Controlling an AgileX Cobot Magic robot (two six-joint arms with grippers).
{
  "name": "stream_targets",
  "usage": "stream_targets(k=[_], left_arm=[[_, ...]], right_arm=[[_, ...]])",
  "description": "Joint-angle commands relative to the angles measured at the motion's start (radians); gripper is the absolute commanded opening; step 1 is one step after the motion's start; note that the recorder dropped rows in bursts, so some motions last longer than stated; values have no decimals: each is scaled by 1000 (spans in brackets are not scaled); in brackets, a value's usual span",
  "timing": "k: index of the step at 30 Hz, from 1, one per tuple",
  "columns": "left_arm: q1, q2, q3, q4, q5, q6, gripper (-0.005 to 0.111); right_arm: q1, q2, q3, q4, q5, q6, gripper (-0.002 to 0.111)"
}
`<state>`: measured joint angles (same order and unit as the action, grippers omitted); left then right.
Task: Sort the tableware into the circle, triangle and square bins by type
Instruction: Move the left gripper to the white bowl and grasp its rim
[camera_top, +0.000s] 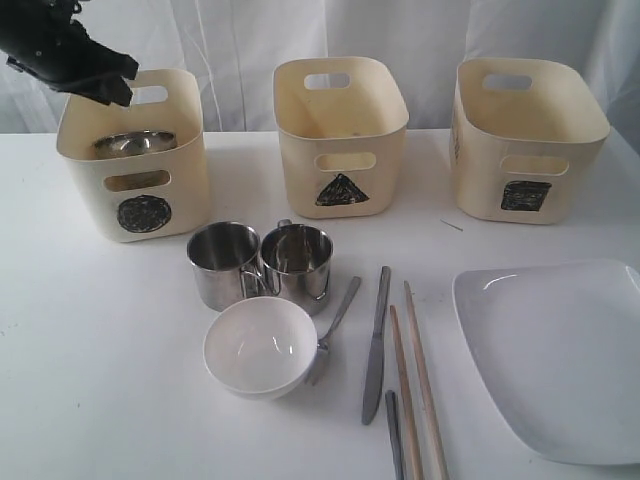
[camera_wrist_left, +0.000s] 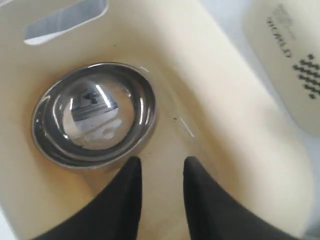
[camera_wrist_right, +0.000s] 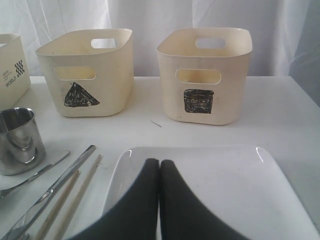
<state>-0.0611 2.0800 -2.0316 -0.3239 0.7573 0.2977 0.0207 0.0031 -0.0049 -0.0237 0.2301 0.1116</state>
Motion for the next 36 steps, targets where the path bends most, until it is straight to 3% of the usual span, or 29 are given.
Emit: stream_targets(k=[1, 6, 12, 16, 20, 23, 27, 33, 35, 36], left_arm=[[0, -104, -6, -35, 165, 41, 34], [0, -219, 61, -99, 230, 57, 34], [-2, -374, 301, -151, 230, 85, 34], [-15, -483, 505, -261, 183, 155, 34], [-81, -572, 681, -326, 117, 185, 34], [-226, -591, 835, -338, 33, 202, 34], [-336, -561, 995, -312, -168, 200, 34], [-351, -490, 1044, -310, -267, 200, 34], [-351, -476, 1044, -310, -276, 200, 40], [-351, -468, 1044, -310, -278, 200, 51]], right_arm=[[3, -3, 5, 1, -10, -1, 0], [3, -3, 5, 1, -10, -1, 0], [3, -3, 5, 1, -7, -1, 0], [3, -3, 5, 1, -7, -1, 0], [3, -3, 5, 1, -7, -1, 0], [3, -3, 5, 1, -7, -1, 0], [3, -3, 5, 1, -7, -3, 0], [3, -3, 5, 1, -7, -3, 0], [3, -3, 5, 1, -7, -3, 0], [3, -3, 5, 1, -7, -3, 0]])
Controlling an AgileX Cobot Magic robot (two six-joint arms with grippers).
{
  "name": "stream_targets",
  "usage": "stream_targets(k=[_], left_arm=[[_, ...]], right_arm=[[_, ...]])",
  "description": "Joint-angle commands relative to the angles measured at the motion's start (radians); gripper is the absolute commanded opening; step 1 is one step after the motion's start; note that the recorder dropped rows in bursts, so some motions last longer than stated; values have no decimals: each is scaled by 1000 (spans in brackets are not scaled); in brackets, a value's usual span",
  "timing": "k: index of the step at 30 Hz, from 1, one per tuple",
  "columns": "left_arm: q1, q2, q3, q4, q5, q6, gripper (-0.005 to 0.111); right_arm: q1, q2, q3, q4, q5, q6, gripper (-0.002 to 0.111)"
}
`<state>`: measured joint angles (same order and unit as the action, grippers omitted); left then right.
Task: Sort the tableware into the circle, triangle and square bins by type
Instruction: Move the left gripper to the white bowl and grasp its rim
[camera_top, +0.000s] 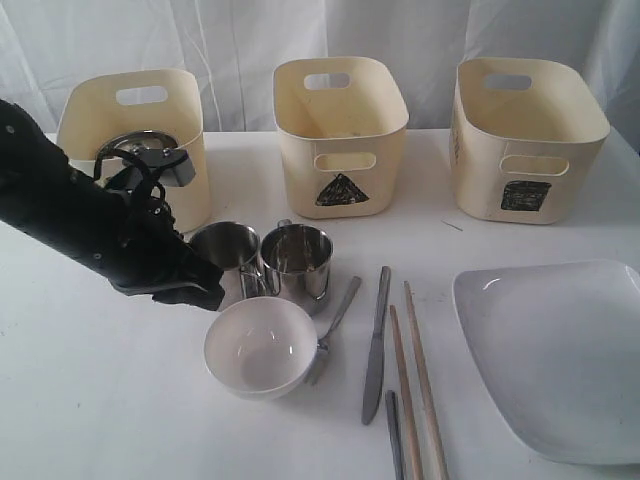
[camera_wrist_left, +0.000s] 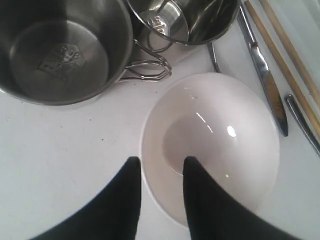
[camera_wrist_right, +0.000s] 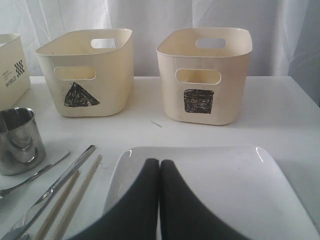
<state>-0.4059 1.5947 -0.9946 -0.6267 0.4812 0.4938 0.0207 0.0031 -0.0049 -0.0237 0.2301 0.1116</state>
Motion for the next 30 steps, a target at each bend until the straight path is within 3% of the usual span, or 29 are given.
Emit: stream_targets(k=[1, 4, 30], left_arm=[[-6, 21, 7, -12, -2, 4, 54], [-6, 24, 7, -22, -13, 4, 60], [-6, 138, 7, -48, -47, 6, 60]], right_arm=[[3, -3, 5, 1, -7, -3, 0], [3, -3, 5, 1, -7, -3, 0], [3, -3, 5, 1, -9, -4, 0]])
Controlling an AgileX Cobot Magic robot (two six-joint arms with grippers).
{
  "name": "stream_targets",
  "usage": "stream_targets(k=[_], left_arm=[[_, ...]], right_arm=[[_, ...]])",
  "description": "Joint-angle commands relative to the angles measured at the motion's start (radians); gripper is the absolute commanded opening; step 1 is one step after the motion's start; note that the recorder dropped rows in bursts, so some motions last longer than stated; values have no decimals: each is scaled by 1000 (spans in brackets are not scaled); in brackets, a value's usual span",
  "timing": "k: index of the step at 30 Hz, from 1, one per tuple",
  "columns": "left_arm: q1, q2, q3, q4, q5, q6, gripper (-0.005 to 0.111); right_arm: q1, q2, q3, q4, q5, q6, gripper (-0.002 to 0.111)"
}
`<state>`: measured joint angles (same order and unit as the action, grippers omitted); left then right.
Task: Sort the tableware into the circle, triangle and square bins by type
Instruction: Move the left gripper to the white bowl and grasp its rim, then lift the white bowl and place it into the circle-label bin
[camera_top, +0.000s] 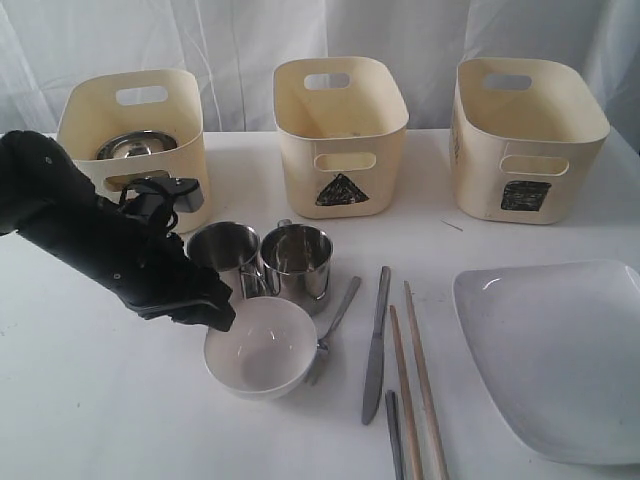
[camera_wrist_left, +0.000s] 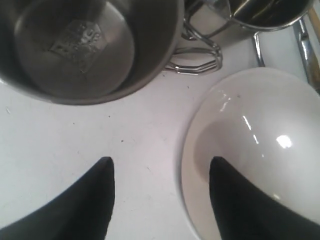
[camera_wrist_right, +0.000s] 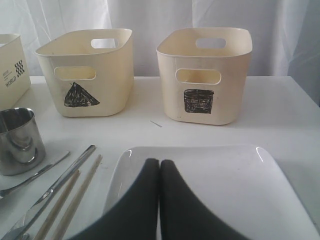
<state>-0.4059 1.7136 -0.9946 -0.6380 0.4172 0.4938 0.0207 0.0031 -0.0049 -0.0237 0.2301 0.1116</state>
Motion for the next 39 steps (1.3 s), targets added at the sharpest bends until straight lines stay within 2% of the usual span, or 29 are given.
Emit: stream_targets(k=[1, 5, 13, 18, 22, 25, 27, 28, 29, 30, 31, 39], left_arm=[[-6, 20, 7, -48, 18, 6, 60], [-16, 22, 7, -57, 20, 16, 60], [-85, 22, 7, -57, -47, 26, 60], [-87, 31, 7, -57, -49, 26, 60], [-87, 69, 7, -57, -44, 26, 55], [-87, 98, 7, -57, -40, 2, 45], [-87, 101, 7, -57, -44, -9, 30], [-87, 101, 5, -57, -45, -9, 18], [-87, 101, 5, -57, -35, -9, 14], [-84, 94, 3, -57, -13, -9, 3], [-84, 89, 3, -57, -3, -9, 0], [-84, -124, 3, -57, 52, -5, 0]], right_arm=[[3, -3, 5, 1, -9, -4, 0], [3, -3, 5, 1, -9, -4, 0], [3, -3, 5, 1, -9, -4, 0], [3, -3, 5, 1, -9, -4, 0], [3, -3, 5, 1, -9, -4, 0], [3, -3, 5, 1, -9, -4, 0], [3, -3, 5, 1, -9, -4, 0], [3, -3, 5, 1, -9, -4, 0], [3, -3, 5, 1, -9, -4, 0], [3, -3, 5, 1, -9, -4, 0], [3, -3, 5, 1, -9, -4, 0], [3, -3, 5, 1, -9, -4, 0]])
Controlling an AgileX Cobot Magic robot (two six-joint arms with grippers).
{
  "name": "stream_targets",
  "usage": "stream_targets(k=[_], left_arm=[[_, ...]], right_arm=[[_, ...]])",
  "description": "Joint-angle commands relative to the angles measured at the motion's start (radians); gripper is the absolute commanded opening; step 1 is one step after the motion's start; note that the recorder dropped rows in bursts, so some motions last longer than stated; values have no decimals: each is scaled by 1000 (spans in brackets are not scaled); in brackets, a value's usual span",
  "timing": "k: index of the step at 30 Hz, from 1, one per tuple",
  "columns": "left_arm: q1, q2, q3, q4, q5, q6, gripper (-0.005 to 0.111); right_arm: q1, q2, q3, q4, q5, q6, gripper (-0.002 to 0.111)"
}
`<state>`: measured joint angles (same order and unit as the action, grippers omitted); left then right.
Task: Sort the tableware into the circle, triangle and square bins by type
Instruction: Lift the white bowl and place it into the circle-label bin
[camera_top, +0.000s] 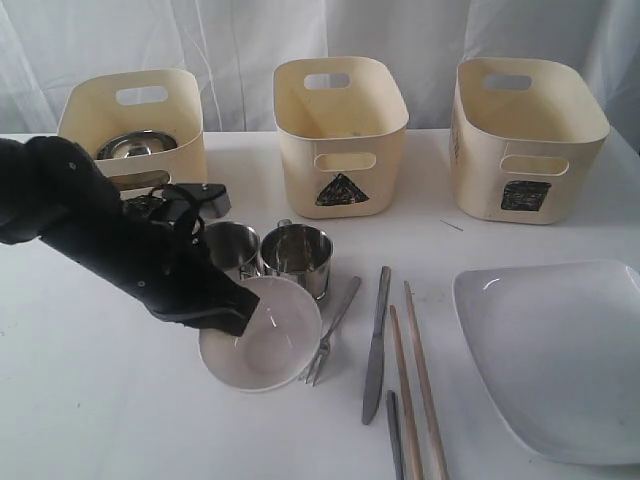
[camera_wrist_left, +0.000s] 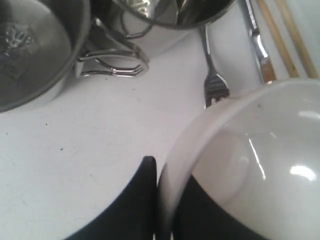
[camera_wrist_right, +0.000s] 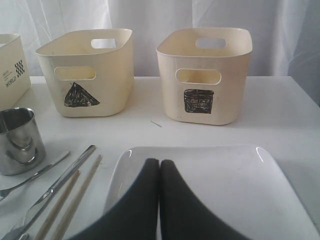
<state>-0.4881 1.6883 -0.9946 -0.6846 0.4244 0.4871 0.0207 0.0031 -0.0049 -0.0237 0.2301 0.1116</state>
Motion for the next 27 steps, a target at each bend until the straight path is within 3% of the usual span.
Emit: stream_targets(k=[1, 7, 12, 16, 20, 27], left_arm=[[-2, -118, 3, -10, 42, 2, 0], [0, -256, -34, 16, -15, 5, 0], [21, -320, -121, 166, -104, -25, 0], [136, -295, -200, 278, -176, -148, 0], [284, -204, -331, 282, -197, -151, 0], [392, 66, -613, 282, -130, -149, 0]], right_arm=[[3, -3, 5, 1, -9, -4, 0], [3, -3, 5, 1, -9, -4, 0], [3, -3, 5, 1, -9, -4, 0], [3, -3, 5, 1, -9, -4, 0], [3, -3, 5, 1, -7, -4, 0], [3, -3, 5, 1, -7, -4, 0]])
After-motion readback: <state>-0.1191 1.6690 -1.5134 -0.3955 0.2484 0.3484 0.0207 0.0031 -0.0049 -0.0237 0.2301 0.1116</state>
